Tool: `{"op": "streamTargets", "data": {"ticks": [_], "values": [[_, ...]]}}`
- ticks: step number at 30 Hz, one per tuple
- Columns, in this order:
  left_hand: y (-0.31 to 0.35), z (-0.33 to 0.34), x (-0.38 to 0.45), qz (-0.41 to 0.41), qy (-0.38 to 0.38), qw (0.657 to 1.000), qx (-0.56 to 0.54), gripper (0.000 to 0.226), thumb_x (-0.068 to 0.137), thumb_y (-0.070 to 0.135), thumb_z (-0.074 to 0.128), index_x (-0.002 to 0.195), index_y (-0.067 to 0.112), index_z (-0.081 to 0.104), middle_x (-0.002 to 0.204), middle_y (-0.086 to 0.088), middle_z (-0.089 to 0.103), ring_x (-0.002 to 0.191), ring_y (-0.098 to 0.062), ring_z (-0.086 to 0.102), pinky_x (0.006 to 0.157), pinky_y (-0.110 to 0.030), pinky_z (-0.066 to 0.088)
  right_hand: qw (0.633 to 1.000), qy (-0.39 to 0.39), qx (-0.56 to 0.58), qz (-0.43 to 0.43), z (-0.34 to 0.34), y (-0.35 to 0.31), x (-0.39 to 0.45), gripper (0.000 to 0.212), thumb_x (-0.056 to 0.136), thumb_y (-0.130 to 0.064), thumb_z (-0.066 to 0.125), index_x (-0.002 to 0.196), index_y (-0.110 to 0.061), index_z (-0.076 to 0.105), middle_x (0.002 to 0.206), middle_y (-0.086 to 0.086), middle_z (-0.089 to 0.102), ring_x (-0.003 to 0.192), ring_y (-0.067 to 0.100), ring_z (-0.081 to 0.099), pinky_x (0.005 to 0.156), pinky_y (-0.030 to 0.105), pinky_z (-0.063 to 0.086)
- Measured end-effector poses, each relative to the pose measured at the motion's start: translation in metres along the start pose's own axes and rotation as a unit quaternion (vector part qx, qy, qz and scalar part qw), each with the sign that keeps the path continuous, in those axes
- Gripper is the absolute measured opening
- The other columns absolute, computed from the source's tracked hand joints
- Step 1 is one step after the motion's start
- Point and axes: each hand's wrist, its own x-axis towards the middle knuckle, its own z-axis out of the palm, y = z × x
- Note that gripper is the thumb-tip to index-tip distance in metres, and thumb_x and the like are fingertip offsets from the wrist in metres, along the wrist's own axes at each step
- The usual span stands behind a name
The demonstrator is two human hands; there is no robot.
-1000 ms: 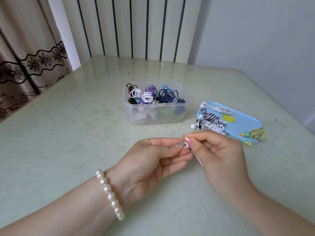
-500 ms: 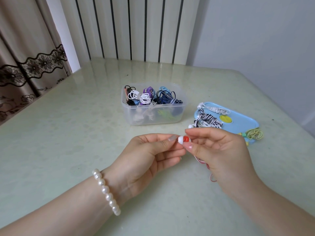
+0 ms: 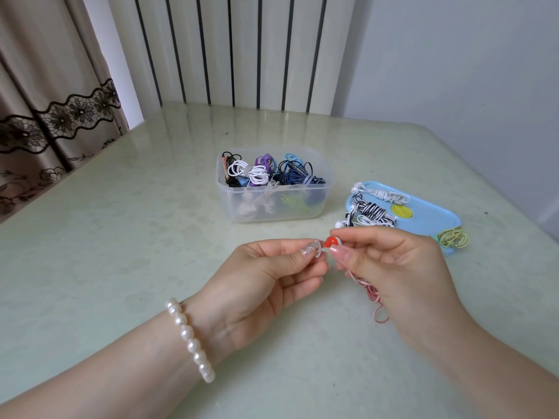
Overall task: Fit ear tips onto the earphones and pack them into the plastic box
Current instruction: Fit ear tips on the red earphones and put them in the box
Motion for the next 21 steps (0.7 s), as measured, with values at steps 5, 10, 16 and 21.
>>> {"op": "streamTargets", "data": {"ticks": [5,10,16,21], "values": [[-0.001,0.000,0.000,-0.009,-0.001,1.000,-0.002,0.025,0.063,0.008,0.064,0.086,0.001,0.071,0.074,-0.008,0.071,0.061,-0.010,0.067,0.058,-0.020,0.056,0.999,-0.019,0.009,0.047,-0.003,0.003,0.003,0.020,0.069,0.007,0.066,0.083,-0.008,0.068,0.053,-0.003,0.062,0.041,0.003,0.051,0.038,0.010,0.034],[-0.001,-0.001,0.001,-0.013,0.011,1.000,-0.017,0.024,0.061,0.006,0.065,0.084,0.001,0.069,0.075,-0.010,0.072,0.061,-0.012,0.068,0.058,-0.021,0.056,0.995,-0.064,0.010,0.078,-0.005,0.003,0.005,0.017,0.054,-0.009,0.071,0.070,-0.009,0.066,0.056,0.002,0.064,0.043,0.007,0.053,0.041,0.015,0.035],[-0.003,-0.001,0.000,-0.019,0.005,1.000,-0.010,0.029,0.061,0.007,0.065,0.089,-0.001,0.069,0.084,-0.012,0.073,0.065,-0.012,0.069,0.058,-0.020,0.056,0.994,-0.085,-0.055,0.028,-0.008,0.001,0.003,0.025,0.068,0.010,0.069,0.087,-0.006,0.069,0.057,-0.001,0.061,0.045,0.003,0.053,0.039,0.005,0.036],[-0.004,-0.002,0.001,-0.002,0.012,1.000,-0.018,0.033,0.061,0.009,0.066,0.091,-0.004,0.069,0.085,-0.014,0.072,0.068,-0.013,0.068,0.062,-0.019,0.056,0.969,-0.071,-0.203,-0.124,-0.003,0.011,-0.002,0.026,0.063,-0.029,0.075,0.089,-0.030,0.073,0.073,0.002,0.066,0.065,0.020,0.059,0.062,0.025,0.051]]}}
